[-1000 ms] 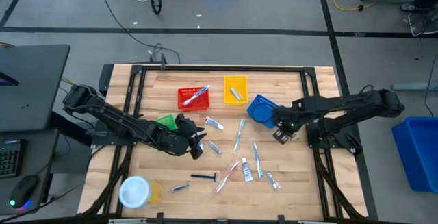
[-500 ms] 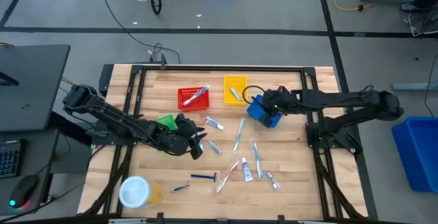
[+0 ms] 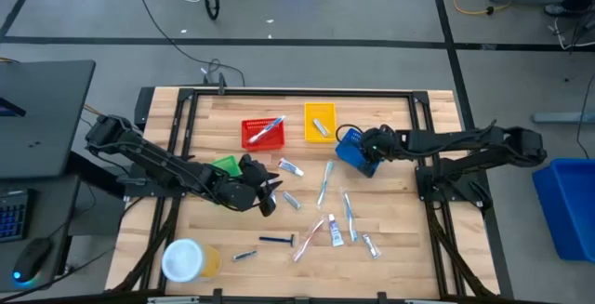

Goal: Pick & Place Travel size toiletries
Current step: Put the blue razor into the blue bin, then put the white toothpaste into the green bin

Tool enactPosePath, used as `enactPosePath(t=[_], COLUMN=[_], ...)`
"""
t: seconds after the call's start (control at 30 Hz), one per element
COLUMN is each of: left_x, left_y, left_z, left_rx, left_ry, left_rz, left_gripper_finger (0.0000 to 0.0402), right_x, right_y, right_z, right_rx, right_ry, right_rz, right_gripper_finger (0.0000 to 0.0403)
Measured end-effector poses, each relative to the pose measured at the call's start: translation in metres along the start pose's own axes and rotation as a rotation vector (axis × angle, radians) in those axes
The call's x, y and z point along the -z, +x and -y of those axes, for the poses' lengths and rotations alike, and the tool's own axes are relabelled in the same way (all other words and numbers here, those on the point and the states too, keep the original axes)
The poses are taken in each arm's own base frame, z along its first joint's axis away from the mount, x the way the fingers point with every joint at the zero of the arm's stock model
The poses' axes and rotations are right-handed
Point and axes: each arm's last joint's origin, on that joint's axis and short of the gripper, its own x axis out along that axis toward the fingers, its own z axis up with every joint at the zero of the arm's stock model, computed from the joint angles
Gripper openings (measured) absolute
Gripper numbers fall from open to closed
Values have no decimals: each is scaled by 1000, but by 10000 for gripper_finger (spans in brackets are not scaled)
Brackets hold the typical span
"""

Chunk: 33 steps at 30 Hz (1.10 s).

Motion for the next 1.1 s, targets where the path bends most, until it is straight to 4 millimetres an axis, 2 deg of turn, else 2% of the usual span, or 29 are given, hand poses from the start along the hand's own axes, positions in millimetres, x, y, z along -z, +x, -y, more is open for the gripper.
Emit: enactPosePath(t=[0.13, 0.33, 0.53, 0.67, 0.8, 0.93, 1.1], left_x=[0, 0, 0, 0, 0, 0, 0], left_y=[0, 0, 0, 0, 0, 0, 0], left_z=[0, 0, 0, 0, 0, 0, 0], left_rx=[3, 3, 2, 2, 2, 2, 3], left_ry=[-4, -4, -3, -3, -4, -5, -51], left_rz=[4, 3, 3, 3, 3, 3, 2], left_gripper_finger=[107, 107, 107, 107, 107, 107, 107], right_x=[5, 1, -22, -44, -56, -54, -38], right_y=[3, 3, -11, -28, -39, -43, -42], right_z=[3, 2, -2, -12, -26, -41, -63], right_rx=[7, 1, -21, -122, -246, -343, -414], right_ry=[7, -6, -2, -9, 15, 17, -13], right_rz=[-17, 15, 89, 166, 238, 260, 245], right_gripper_finger=[82, 125, 141, 140, 140, 140, 140])
